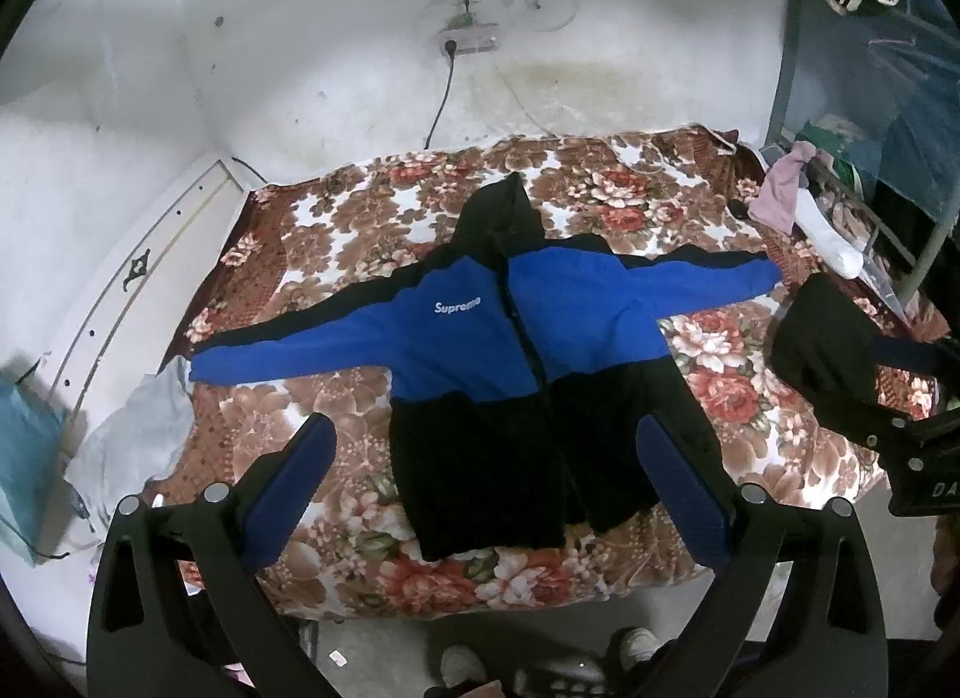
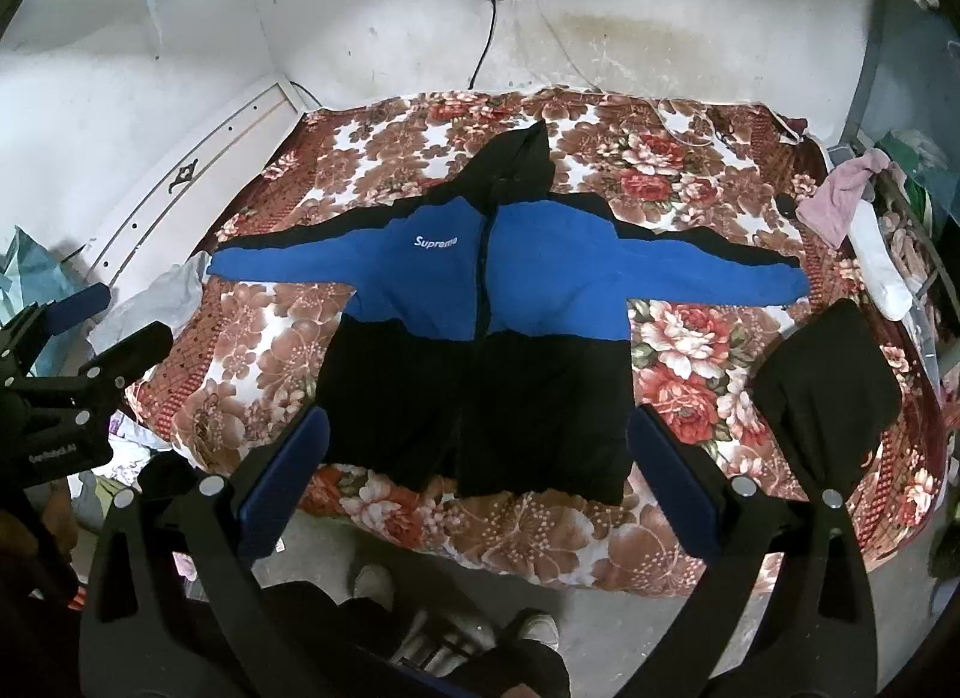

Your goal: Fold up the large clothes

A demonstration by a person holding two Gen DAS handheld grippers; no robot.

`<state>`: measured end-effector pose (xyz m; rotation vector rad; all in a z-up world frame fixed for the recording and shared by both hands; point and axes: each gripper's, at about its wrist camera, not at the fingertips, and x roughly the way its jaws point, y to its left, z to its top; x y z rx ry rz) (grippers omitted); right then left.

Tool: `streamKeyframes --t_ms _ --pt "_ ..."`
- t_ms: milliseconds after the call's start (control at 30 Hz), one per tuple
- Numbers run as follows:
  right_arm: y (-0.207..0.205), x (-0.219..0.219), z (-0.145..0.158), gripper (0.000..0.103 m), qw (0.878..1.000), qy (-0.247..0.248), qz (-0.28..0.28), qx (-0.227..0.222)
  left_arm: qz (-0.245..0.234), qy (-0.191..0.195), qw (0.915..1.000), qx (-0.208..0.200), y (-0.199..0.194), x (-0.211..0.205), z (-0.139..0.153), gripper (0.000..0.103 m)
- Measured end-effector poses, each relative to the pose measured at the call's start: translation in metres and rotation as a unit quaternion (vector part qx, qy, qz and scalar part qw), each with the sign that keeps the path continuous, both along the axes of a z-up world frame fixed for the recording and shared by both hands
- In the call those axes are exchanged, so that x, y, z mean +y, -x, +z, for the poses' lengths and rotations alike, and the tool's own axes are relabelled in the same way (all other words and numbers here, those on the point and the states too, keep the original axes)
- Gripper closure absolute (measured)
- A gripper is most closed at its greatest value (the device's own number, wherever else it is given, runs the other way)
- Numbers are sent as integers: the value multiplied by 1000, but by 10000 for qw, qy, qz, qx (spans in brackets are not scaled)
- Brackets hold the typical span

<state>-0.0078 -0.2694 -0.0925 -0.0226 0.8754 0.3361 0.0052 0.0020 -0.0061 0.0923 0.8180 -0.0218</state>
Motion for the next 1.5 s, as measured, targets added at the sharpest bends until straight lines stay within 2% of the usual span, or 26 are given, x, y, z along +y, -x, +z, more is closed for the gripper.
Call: streamKeyframes --t_ms 433,667,1067,1400,1500 --pt "-1 4 -3 5 10000 -6 10 60 8 -98 9998 160 -1 -4 -16 5" --pt "0 12 -4 5 9997 232 125 -24 13 -64 9997 248 -4 -4 -18 5" --pt "-3 4 -2 5 9996 151 217 31 67 -102 9994 338 -11 -9 -18 5" --pt "-9 -2 -2 5 9994 111 302 87 81 -107 9989 451 -23 -34 -12 5" --pt "-12 -13 1 5 9994 118 311 108 225 -257 9987 387 -31 -49 -9 5"
